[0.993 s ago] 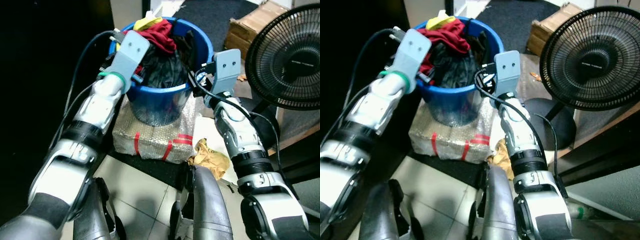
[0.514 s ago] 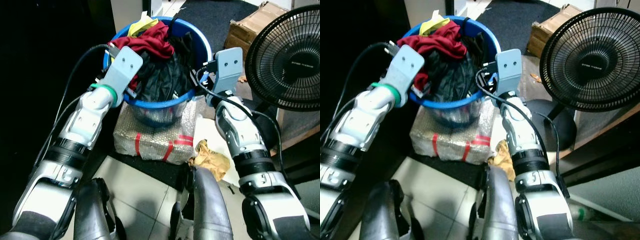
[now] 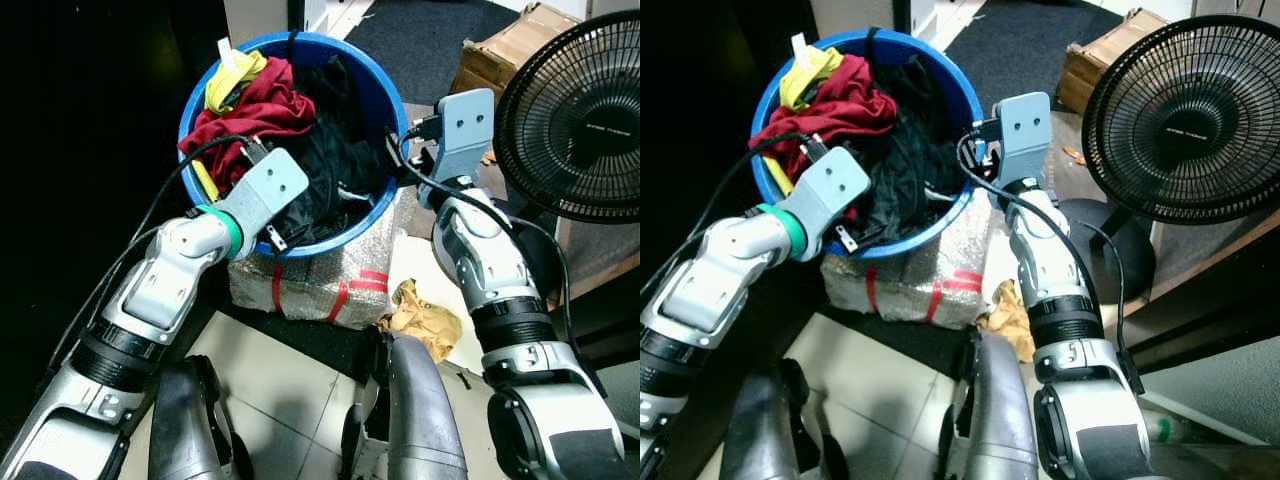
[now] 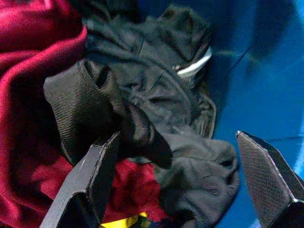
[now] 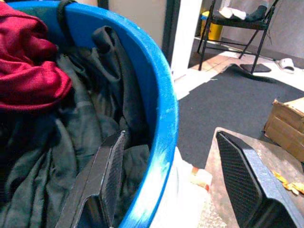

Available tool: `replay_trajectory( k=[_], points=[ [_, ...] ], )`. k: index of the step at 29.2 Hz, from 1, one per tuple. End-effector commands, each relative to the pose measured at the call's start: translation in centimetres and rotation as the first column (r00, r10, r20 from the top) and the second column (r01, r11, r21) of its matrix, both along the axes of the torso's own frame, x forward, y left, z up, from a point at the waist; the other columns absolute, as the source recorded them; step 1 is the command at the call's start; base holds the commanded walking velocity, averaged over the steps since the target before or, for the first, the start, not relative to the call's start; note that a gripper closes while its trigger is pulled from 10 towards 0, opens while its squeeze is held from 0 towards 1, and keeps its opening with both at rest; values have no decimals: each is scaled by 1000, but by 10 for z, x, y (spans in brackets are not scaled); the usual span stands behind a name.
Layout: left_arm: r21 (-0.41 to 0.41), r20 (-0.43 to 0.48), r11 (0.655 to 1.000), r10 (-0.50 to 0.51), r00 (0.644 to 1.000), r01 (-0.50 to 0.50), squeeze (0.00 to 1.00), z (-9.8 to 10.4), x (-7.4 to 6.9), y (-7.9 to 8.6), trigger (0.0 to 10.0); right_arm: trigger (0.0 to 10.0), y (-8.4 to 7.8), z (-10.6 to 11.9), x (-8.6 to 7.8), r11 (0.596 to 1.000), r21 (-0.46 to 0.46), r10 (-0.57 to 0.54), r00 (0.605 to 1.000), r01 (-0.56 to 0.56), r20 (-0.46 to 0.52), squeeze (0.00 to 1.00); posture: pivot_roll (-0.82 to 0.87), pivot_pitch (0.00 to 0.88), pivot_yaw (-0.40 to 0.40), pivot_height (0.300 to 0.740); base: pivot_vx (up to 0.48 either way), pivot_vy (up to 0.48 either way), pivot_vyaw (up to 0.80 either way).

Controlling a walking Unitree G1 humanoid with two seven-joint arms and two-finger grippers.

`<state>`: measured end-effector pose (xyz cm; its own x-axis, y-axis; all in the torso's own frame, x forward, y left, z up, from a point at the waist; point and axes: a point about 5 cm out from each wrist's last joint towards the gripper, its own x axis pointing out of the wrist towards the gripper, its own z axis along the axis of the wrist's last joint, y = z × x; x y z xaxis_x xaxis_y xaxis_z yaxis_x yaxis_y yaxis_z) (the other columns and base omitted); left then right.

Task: Clothes washing

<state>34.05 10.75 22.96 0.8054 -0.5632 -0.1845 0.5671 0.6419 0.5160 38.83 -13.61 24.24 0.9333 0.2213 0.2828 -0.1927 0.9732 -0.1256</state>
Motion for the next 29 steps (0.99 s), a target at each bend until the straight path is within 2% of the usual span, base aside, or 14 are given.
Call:
replay_trajectory(
  k=[1,6,18,20,23,24,29],
  points=[
    [-4,-30,1000,-13,999,13,0,-5,-2,-3,10000,10000,1,-1,-1,1000,8,9,1000,-9,0,0,60,222,19,465,0,0,0],
    [-116,-31,993,-37,999,33,0,12,-6,-12,10000,10000,4,-4,-3,1000,13,19,1000,-19,-5,0,65,218,21,465,0,0,0],
    [-110,-56,994,-32,998,26,0,6,-10,-11,10000,10000,8,-9,-3,999,11,33,999,-33,-17,0,67,210,21,465,0,0,0],
    [-168,-52,986,-30,998,21,0,14,-9,-14,10000,10000,10,-7,-5,998,16,56,998,-56,-11,0,65,206,20,465,0,0,0],
    [-196,-50,980,-33,998,22,0,17,-9,-14,10000,10000,12,-6,-5,997,21,71,997,-71,-6,0,65,206,20,465,0,0,0],
    [-227,-49,974,-28,998,16,0,22,-8,-16,10000,10000,13,-5,-6,996,32,86,996,-86,-1,0,64,204,19,465,0,0,0],
    [-256,-56,966,23,998,-36,0,26,0,-18,10000,10000,16,-4,-7,992,47,116,993,-116,5,0,66,202,17,465,0,0,0]
  ],
)
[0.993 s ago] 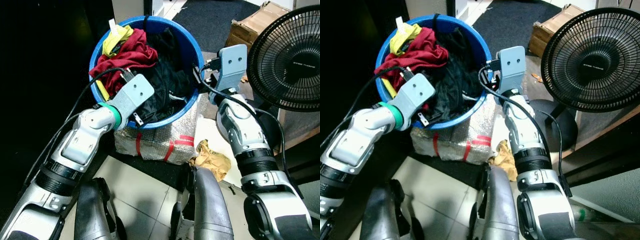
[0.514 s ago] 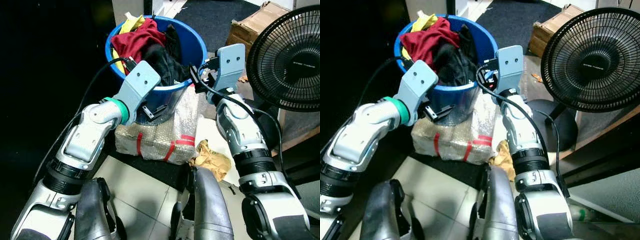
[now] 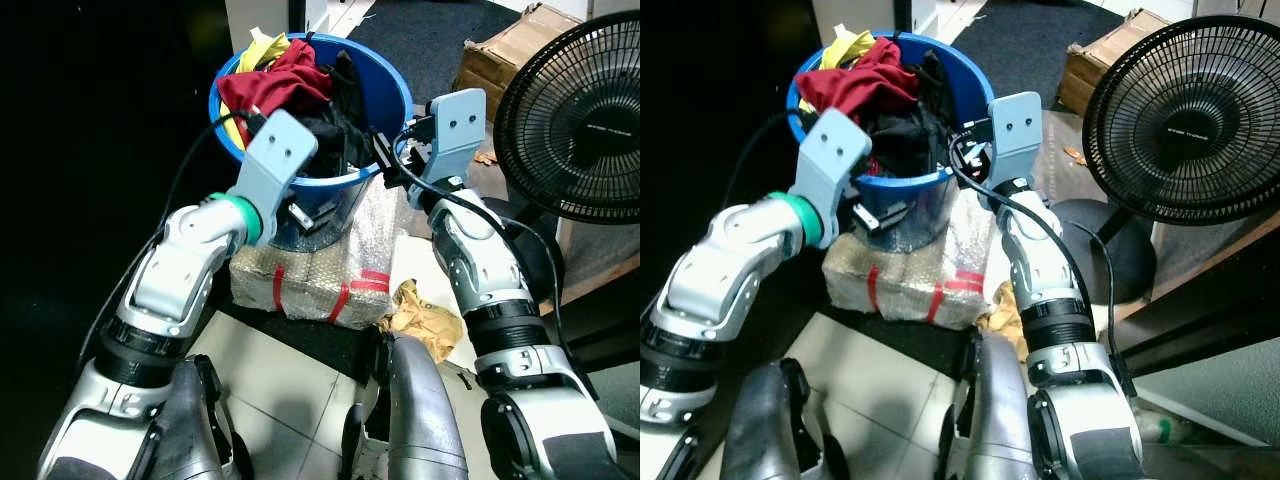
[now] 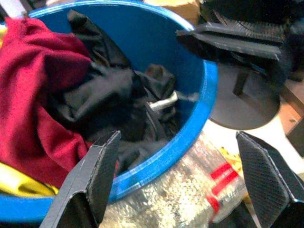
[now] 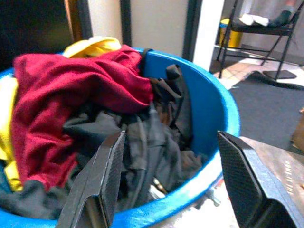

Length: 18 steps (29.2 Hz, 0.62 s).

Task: Clothes washing

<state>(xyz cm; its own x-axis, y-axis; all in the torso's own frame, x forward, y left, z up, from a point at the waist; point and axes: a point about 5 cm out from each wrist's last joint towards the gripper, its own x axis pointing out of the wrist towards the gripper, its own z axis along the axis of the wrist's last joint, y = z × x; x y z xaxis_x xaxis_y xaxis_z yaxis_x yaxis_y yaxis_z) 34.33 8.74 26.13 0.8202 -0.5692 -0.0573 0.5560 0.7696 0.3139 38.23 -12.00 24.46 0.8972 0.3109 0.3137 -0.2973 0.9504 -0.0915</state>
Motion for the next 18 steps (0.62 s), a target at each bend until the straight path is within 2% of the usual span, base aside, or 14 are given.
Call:
replay_trajectory(
  k=[1,3,4,5,7,13,15,17,18],
  points=[
    [8,-57,997,82,995,-82,0,-12,9,8,10000,10000,3,-6,-2,1000,6,24,1000,-24,-20,0,66,201,16,465,0,0,0],
    [33,-103,969,248,963,-246,0,-25,28,25,10000,10000,7,-8,-3,999,0,42,999,-42,-22,0,65,202,16,465,0,0,0],
    [39,-114,939,343,932,-341,0,-28,41,39,10000,10000,8,-9,-3,999,-5,43,999,-43,-26,0,63,205,16,465,0,0,0],
    [39,-114,939,343,932,-341,0,-28,41,39,10000,10000,8,-9,-3,999,-5,43,999,-43,-26,0,63,205,16,465,0,0,0],
    [37,-122,899,437,891,-436,0,-30,53,55,10000,10000,8,-10,-3,999,-11,43,999,-43,-31,0,62,207,17,465,0,0,0],
    [36,-123,873,486,865,-486,0,-26,64,64,10000,10000,7,-14,-3,999,-19,36,998,-36,-45,0,60,215,19,465,0,0,0],
    [96,-113,858,513,851,-504,0,-32,68,66,10000,10000,7,-16,-3,999,-20,33,998,-34,-52,0,55,224,24,465,0,0,0],
    [96,-113,858,513,851,-504,0,-32,68,66,10000,10000,7,-16,-3,999,-20,33,998,-34,-52,0,55,224,24,465,0,0,0],
    [144,-116,859,508,854,-491,0,-40,68,65,10000,10000,7,-17,-4,999,-22,30,998,-31,-54,0,52,227,26,465,0,0,0]
  ],
)
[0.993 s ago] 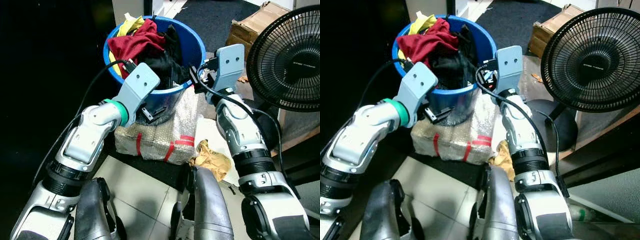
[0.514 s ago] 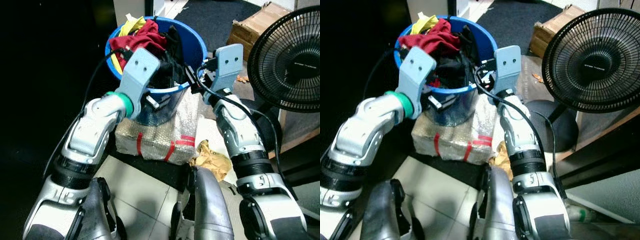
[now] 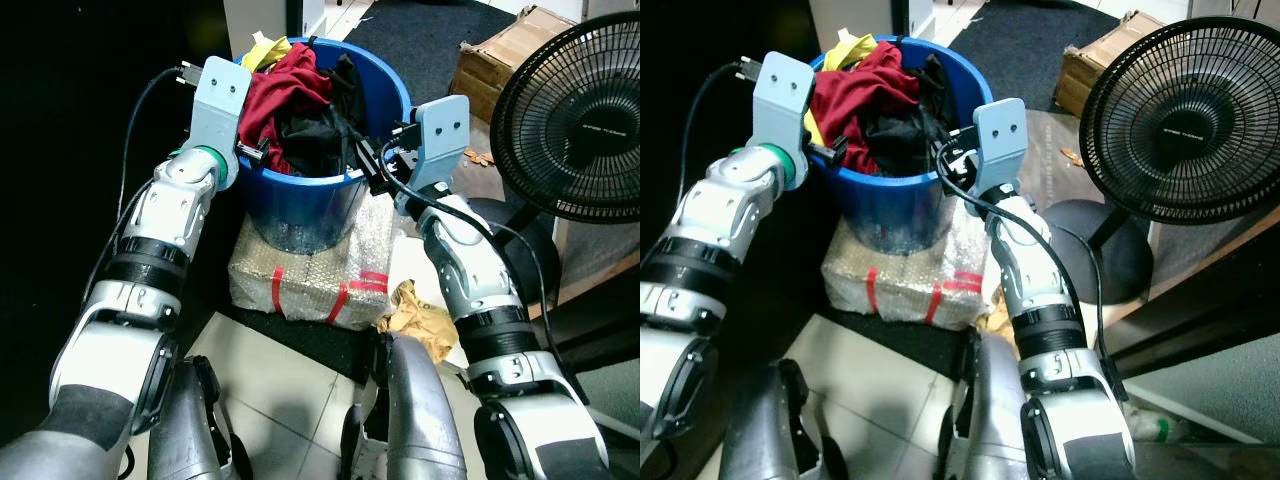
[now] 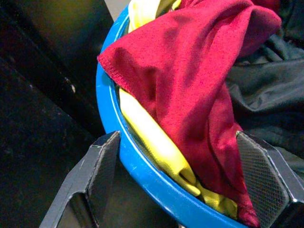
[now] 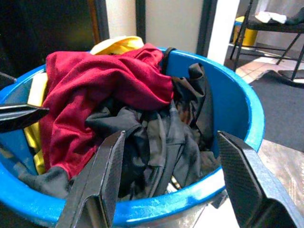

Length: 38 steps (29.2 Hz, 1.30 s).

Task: Clothes washing

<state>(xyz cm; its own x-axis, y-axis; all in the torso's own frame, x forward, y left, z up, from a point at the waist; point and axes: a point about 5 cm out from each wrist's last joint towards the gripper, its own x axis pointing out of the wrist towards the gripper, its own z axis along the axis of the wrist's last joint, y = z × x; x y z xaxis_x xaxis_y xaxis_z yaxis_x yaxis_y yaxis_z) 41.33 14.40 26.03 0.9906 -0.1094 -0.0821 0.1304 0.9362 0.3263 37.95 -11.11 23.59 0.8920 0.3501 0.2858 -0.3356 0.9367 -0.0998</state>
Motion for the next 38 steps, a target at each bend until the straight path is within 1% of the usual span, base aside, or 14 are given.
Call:
replay_trajectory(
  k=[1,2,3,4,8,11,12,14,16,24,28,33,35,38],
  points=[
    [56,-148,998,37,988,-29,0,-39,-2,9,10000,10000,-2,-8,-1,1000,-7,-7,1000,7,-28,0,52,227,26,465,0,0,0],
    [76,-178,997,14,984,-1,0,-48,-4,6,10000,10000,-3,-8,-2,1000,-10,-11,1000,10,-29,0,47,232,28,465,0,0,0],
    [76,-178,997,14,984,-1,0,-48,-4,6,10000,10000,-3,-8,-2,1000,-10,-11,1000,10,-29,0,47,232,28,465,0,0,0],
    [85,-203,996,-7,979,25,0,-56,-6,4,10000,10000,-4,-8,-2,1000,-15,-16,999,16,-29,0,49,237,26,465,0,0,0],
    [82,-229,995,-36,973,57,0,-67,-13,3,10000,10000,-8,-8,-1,999,-38,-29,999,28,-25,0,58,239,22,465,0,0,0],
    [112,-238,993,-10,971,38,0,-77,-22,15,10000,10000,-6,-9,0,991,-129,-32,999,31,-8,0,62,234,20,465,0,0,0],
    [112,-238,993,-10,971,38,0,-77,-22,15,10000,10000,-6,-9,0,991,-129,-32,999,31,-8,0,62,234,20,465,0,0,0],
    [129,-240,992,14,971,18,0,-80,-28,26,10000,10000,-4,-14,-2,985,-169,-27,1000,26,-7,0,62,232,19,465,0,0,0],
    [133,-240,991,18,971,15,0,-82,-31,29,10000,10000,-4,-15,-3,984,-178,-26,1000,24,-8,0,61,231,19,465,0,0,0],
    [146,-238,989,11,971,24,0,-81,-40,34,10000,10000,-3,-16,-5,978,-211,-3,1000,3,-3,0,60,231,21,465,0,0,0],
    [143,-234,989,10,972,25,0,-78,-45,36,10000,10000,27,3,2,983,-153,102,995,-97,23,0,66,231,18,465,0,0,0],
    [144,-235,989,12,972,23,0,-78,-48,37,10000,10000,39,13,8,986,-124,114,993,-110,29,0,74,232,15,465,0,0,0],
    [147,-236,989,17,972,18,0,-78,-53,40,10000,10000,56,34,17,991,-65,122,992,-120,40,0,91,235,3,465,0,0,0],
    [147,-236,989,17,972,18,0,-78,-53,40,10000,10000,56,34,17,991,-65,122,992,-120,40,0,91,235,3,465,0,0,0]
  ],
)
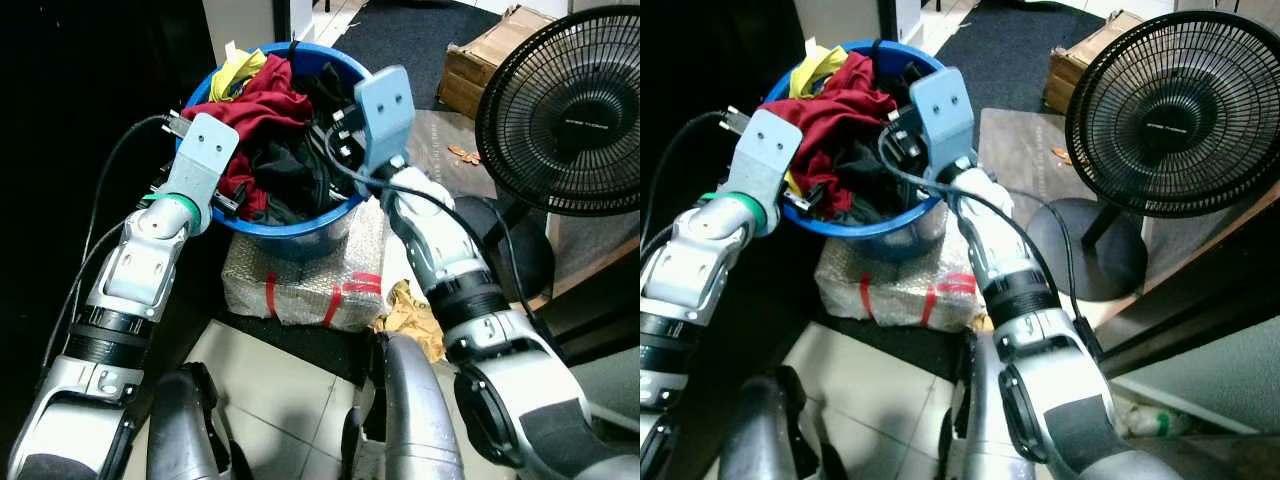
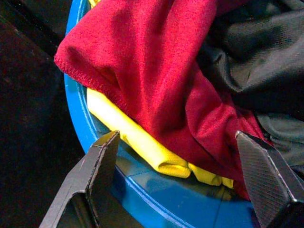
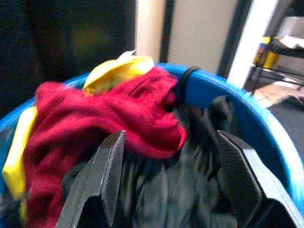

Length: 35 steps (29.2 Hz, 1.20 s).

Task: Clothes washing

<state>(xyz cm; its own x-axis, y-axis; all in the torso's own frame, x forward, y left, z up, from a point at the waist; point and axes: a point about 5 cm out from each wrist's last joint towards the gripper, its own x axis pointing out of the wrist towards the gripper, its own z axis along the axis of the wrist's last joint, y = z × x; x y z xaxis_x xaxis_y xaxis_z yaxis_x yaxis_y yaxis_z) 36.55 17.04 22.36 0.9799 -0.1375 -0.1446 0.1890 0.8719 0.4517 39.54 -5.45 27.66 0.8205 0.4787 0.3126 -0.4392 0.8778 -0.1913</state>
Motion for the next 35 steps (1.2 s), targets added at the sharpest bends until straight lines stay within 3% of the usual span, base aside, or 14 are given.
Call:
replay_trajectory(
  k=[1,7,10,13,16,20,22,26,27,30,31,32,33,35],
  points=[
    [15,-187,998,62,980,-61,0,-40,-9,15,10000,10000,5,3,5,999,50,1,999,1,-38,0,102,237,-5,465,0,0,0],
    [11,-190,997,72,979,-71,0,-40,-17,18,10000,10000,19,-1,9,1000,-10,8,995,-10,-100,0,118,257,-28,465,0,0,0],
    [9,-199,997,80,977,-80,0,-42,-24,20,10000,10000,29,-24,9,991,-125,26,980,-52,-197,0,128,273,-36,465,0,0,0],
    [9,-199,997,80,977,-80,0,-42,-24,20,10000,10000,29,-24,9,991,-125,26,980,-52,-197,0,128,273,-36,465,0,0,0],
    [9,-207,996,92,974,-92,0,-42,-32,23,10000,10000,37,-48,5,971,-179,95,941,-160,-325,0,148,294,-45,465,0,0,0],
    [13,-217,994,107,970,-107,0,-43,-39,26,10000,10000,47,-56,0,947,-171,193,908,-271,-373,0,170,316,-53,465,0,0,0],
    [13,-217,994,107,970,-107,0,-43,-39,26,10000,10000,47,-56,0,947,-171,193,908,-271,-373,0,170,316,-53,465,0,0,0],
    [17,-224,992,123,967,-123,0,-43,-46,28,10000,10000,66,-43,-6,937,-117,281,909,-330,-309,0,179,324,-56,465,0,0,0],
    [18,-227,992,128,966,-127,0,-44,-47,28,10000,10000,73,-34,-8,932,-30,338,896,-361,-288,0,184,326,-55,465,0,0,0],
    [18,-228,991,130,965,-129,0,-44,-48,27,10000,10000,75,-32,-9,927,2,360,887,-376,-288,0,183,326,-55,465,0,0,0],
    [17,-228,991,131,965,-131,0,-44,-48,27,10000,8078,76,-33,-9,924,9,367,882,-382,-297,0,179,327,-57,465,0,0,0],
    [17,-230,991,133,964,-133,0,-44,-48,27,10000,8078,76,-34,-9,923,6,368,878,-385,-306,0,179,327,-57,465,0,0,0],
    [14,-230,991,135,964,-135,0,-44,-49,27,10000,0,73,-38,-9,923,17,367,868,-383,-334,0,170,328,-61,465,0,0,0],
    [13,-230,991,135,964,-136,0,-43,-49,27,10000,0,72,-39,-8,925,22,364,866,-380,-342,0,170,328,-61,465,0,0,0]
  ],
)
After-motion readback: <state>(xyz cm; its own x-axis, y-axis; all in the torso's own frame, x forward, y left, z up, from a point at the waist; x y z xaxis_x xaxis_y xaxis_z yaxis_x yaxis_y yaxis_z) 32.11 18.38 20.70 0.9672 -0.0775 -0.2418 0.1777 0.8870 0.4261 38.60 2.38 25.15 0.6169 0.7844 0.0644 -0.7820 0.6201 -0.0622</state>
